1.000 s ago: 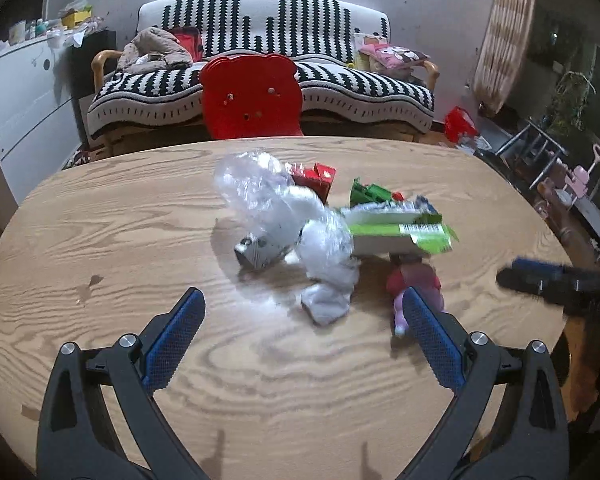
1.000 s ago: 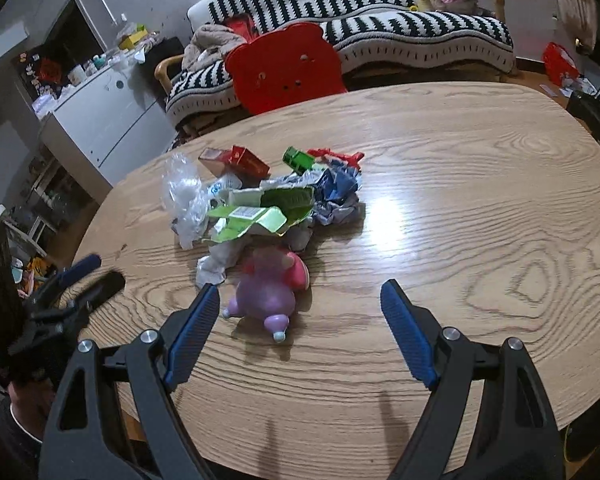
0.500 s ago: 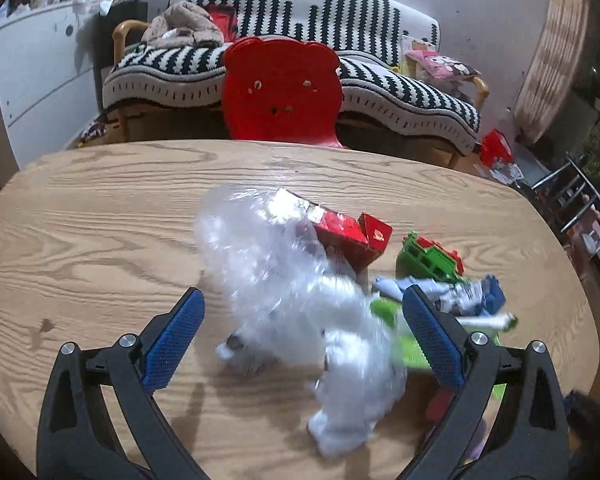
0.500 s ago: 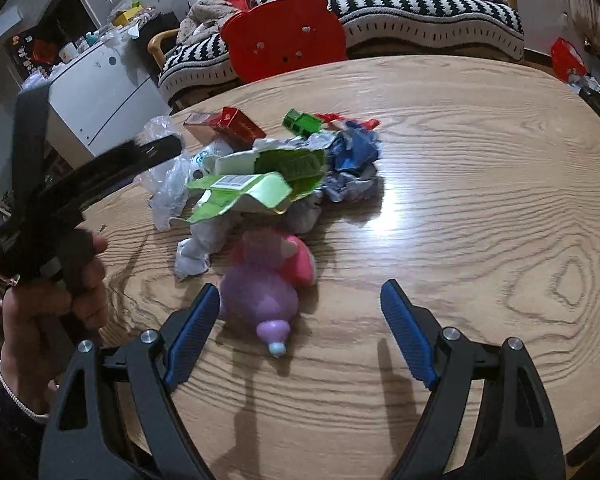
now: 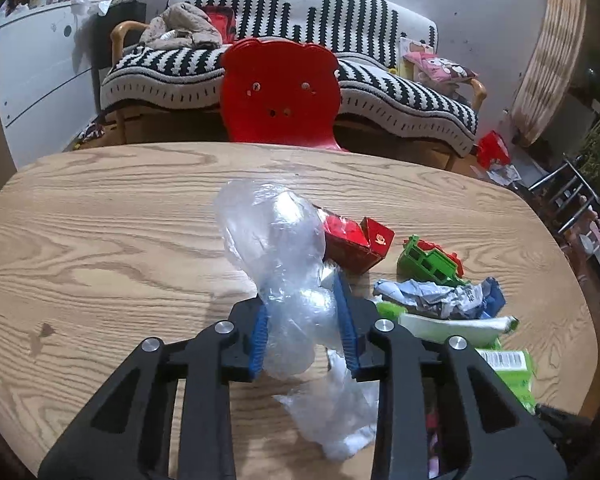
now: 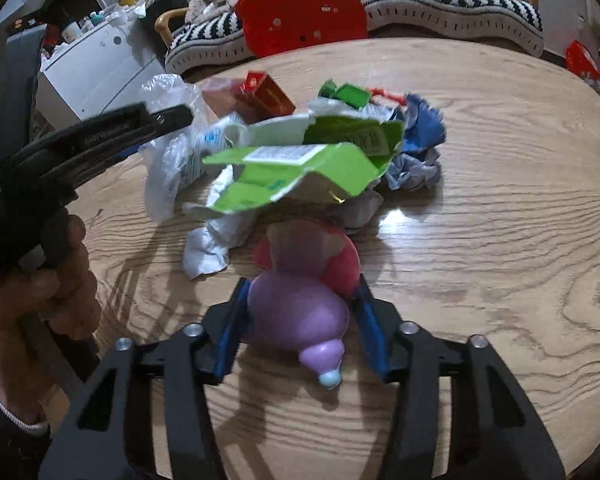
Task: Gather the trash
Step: 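Carry both items to the black bin and open both tools to drop them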
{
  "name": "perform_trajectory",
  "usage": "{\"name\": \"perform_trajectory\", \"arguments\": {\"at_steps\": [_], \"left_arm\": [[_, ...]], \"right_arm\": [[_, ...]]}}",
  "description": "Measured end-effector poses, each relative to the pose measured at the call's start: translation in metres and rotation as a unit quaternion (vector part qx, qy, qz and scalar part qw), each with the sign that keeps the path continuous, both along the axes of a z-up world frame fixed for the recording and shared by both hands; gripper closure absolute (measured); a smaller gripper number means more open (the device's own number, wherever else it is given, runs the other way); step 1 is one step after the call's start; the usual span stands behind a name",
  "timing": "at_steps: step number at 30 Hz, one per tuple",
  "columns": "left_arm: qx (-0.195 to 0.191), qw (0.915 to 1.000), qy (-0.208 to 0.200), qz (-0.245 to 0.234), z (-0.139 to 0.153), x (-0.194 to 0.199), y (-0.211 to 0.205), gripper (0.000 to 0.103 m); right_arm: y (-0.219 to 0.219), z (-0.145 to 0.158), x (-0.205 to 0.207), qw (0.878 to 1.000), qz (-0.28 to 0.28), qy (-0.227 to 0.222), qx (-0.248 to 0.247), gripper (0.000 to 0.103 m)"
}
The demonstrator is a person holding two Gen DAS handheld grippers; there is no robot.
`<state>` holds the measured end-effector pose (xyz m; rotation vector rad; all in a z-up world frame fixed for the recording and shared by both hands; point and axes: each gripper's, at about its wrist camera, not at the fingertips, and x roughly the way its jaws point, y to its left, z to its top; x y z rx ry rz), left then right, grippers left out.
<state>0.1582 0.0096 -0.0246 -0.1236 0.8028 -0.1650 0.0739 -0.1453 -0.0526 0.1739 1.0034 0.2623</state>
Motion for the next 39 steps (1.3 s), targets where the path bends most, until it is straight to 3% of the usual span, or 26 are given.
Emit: {"name": "perform_trajectory", "arguments": {"at_steps": [7,15,19,24,28,31,37,39], "left_arm": [[0.001,0.9997,-0.023,-0.010,0.033,-0.042,0.016,0.074],[0.015,0.9994,-0.024,-0.022,0.043,-0.066,0.010,0.074],[0.018,0.9983,-0.026,-0.049,0.049,-0.074,-0.012,0.074],[0.008,0.9921,-0.049,-0.115,0.063,-0.096,-0.075,0.074],[-0.012,0.9786,-0.066,-0.195,0.071,-0.120,-0.142,0.074],[-0.016,0.9638,-0.060,-0.259,0.066,-0.140,-0.205,0.074],[-0.019,0.9265,-0.030,-0.375,0.037,-0.185,-0.327,0.074],[-0.022,0.9105,-0.021,-0.412,0.025,-0.204,-0.365,0.074]], "right_arm": [[-0.028,0.038,-0.035,0.999,-0.003,-0.051,0.013,0.056],[-0.058,0.044,-0.044,0.998,-0.028,-0.048,0.009,0.056],[-0.081,0.055,-0.055,0.997,-0.049,-0.061,0.004,0.056],[-0.140,0.064,-0.079,0.992,-0.102,-0.078,-0.012,0.056],[-0.208,0.070,-0.114,0.982,-0.164,-0.090,-0.020,0.055],[-0.262,0.070,-0.144,0.973,-0.213,-0.091,-0.020,0.055],[-0.368,0.055,-0.214,0.946,-0.312,-0.081,-0.017,0.055],[-0.400,0.046,-0.240,0.936,-0.344,-0.075,-0.014,0.055]]}}
